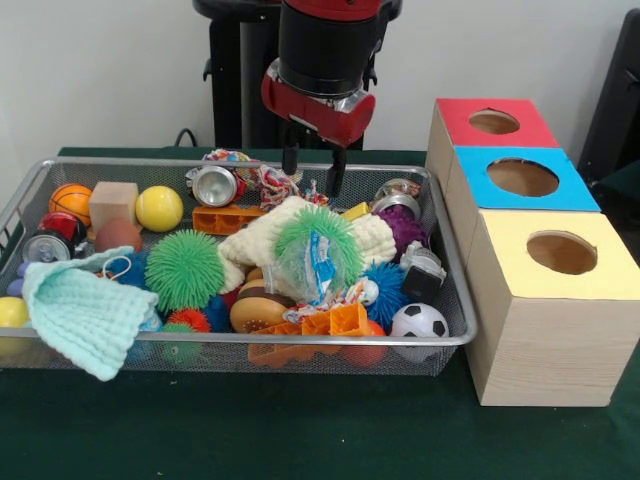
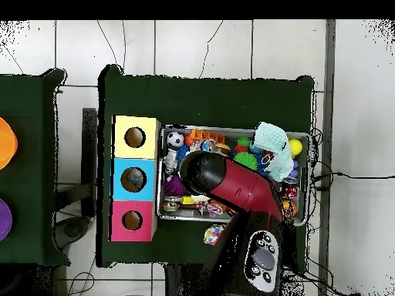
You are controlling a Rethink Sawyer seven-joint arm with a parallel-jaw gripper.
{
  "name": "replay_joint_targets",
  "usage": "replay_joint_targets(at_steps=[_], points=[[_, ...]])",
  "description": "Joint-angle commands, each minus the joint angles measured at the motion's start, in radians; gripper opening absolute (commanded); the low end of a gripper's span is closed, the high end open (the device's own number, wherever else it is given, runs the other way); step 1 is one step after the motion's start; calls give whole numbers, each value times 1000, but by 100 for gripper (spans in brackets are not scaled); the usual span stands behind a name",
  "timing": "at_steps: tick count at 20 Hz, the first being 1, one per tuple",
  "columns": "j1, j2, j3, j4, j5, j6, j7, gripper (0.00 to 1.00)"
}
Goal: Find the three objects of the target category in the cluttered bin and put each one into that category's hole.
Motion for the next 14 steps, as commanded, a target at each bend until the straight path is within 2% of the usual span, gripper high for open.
replay_joint_targets(at_steps=[1,5,10,11,14], points=[[-16,2,50,67,33,-60,214,100],[-57,-4,59,74,21,-82,170,100],[-80,-85,25,41,7,61,136,100],[-88,-85,21,17,-1,91,128,100],[-115,-52,27,-35,-20,98,110,100]])
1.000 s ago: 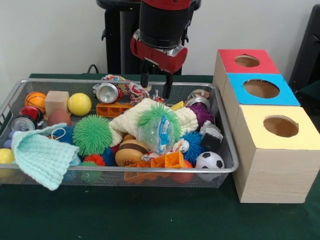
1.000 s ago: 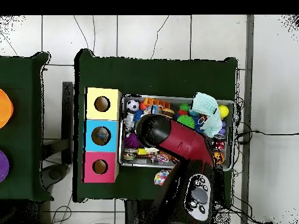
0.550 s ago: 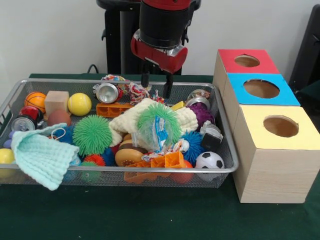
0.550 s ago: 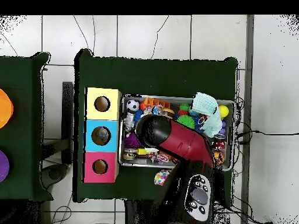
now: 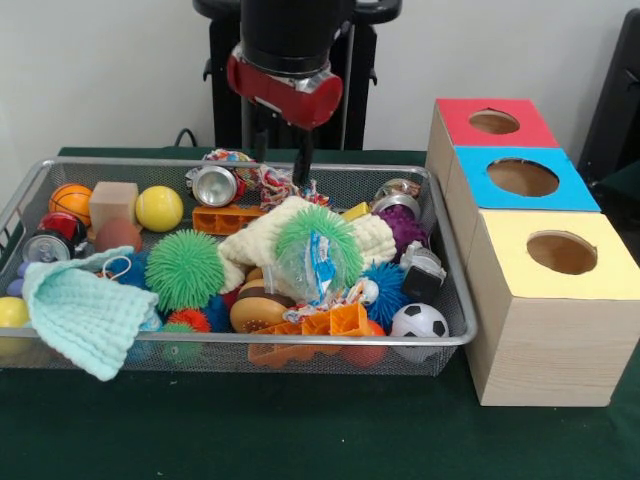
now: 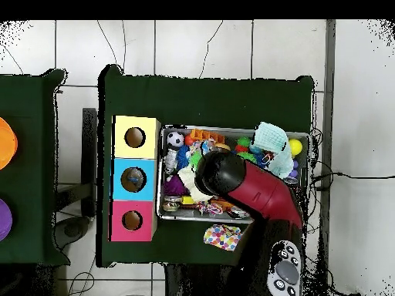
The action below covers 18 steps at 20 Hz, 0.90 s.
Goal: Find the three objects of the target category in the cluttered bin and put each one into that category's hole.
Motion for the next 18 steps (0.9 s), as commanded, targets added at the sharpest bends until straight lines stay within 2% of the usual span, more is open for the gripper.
replay_joint_targets(at_steps=[1,4,7,18], points=[[-68,18,37,-58,-24,86,98,100],[-102,87,68,-107,-36,32,72,100],[-113,142,89,-133,-28,-30,88,100],[-98,254,110,-169,-12,-166,139,100]])
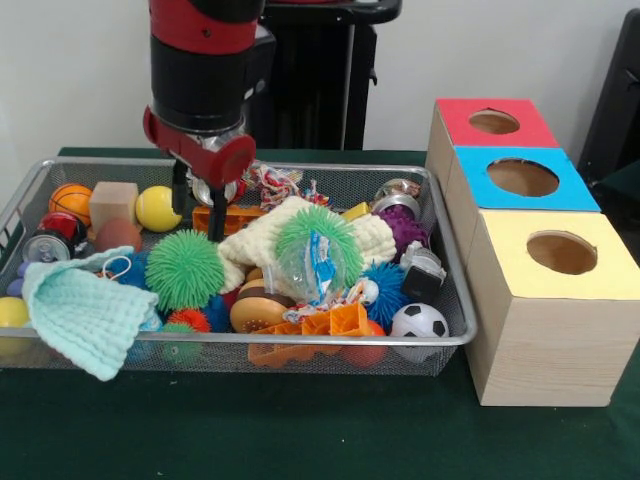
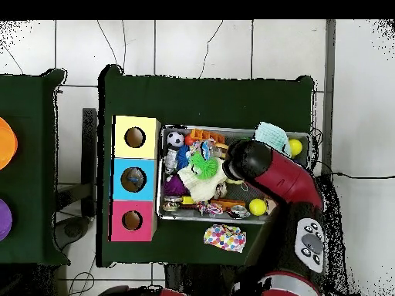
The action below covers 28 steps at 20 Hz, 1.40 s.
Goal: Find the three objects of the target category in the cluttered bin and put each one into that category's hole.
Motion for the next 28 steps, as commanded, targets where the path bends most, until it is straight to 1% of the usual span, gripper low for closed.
replay_joint_targets(at_steps=[1,4,7,11,14,17,24,28], points=[[0,113,111,-28,-7,-117,146,100],[-6,117,137,-4,3,-148,141,100],[-28,114,177,47,-3,-208,120,100],[-87,102,252,134,-38,-326,93,100],[-108,95,272,176,-67,-356,78,100],[-96,92,256,185,-90,-336,62,100],[-128,74,290,235,-126,-369,71,100],[-99,71,250,231,-143,-330,77,100]])
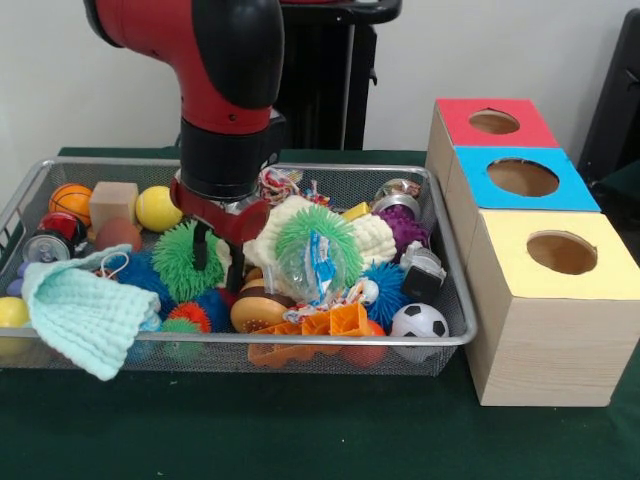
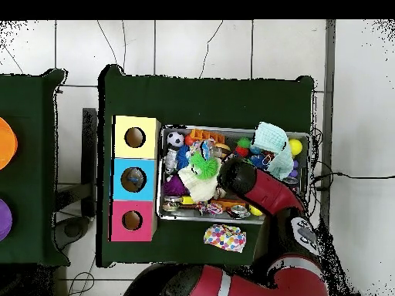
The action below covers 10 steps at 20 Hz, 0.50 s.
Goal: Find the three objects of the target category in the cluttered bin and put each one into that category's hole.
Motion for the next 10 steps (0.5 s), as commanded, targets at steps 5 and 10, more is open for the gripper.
replay_joint_targets(at_steps=[5,10], points=[[-11,-10,103,120,-30,37,115,100],[-16,-37,129,167,-6,-8,157,100]])
